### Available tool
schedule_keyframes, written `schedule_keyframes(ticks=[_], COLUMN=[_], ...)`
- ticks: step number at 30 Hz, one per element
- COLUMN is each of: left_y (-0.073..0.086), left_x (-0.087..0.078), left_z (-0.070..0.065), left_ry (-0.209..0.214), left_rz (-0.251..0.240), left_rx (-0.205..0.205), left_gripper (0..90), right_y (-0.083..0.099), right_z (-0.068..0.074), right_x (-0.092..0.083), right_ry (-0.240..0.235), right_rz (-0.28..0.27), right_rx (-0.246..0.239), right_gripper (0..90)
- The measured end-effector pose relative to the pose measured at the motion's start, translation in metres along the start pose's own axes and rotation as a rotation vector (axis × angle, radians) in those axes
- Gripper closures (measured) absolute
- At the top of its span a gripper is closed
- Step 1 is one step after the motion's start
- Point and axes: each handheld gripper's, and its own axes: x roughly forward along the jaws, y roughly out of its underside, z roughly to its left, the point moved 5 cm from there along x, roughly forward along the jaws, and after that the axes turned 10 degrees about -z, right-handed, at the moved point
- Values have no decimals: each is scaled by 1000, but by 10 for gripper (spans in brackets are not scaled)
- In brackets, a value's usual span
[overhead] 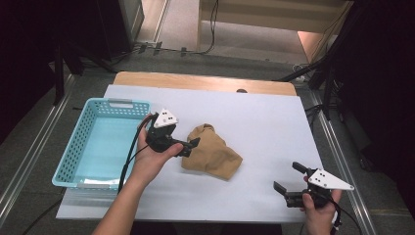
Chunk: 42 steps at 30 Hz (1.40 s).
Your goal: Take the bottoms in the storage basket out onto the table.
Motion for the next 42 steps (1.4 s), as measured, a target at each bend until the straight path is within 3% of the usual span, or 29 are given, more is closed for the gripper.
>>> schedule_keyframes(ticks=[16, 30, 42], left_y=[6, 20, 32], left_x=[-30, -56, -74], left_z=[13, 27, 34], left_ry=[-31, -63, -87], left_rz=[-27, -55, -67], left_rx=[-19, -63, -77], left_gripper=[0, 0, 0], right_y=[1, 0, 1], right_z=[1, 1, 1], right_x=[0, -1, 0], right_ry=[3, 4, 9], right_rz=[-1, -9, -3], right_rx=[13, 10, 11], right_gripper=[0, 0, 0])
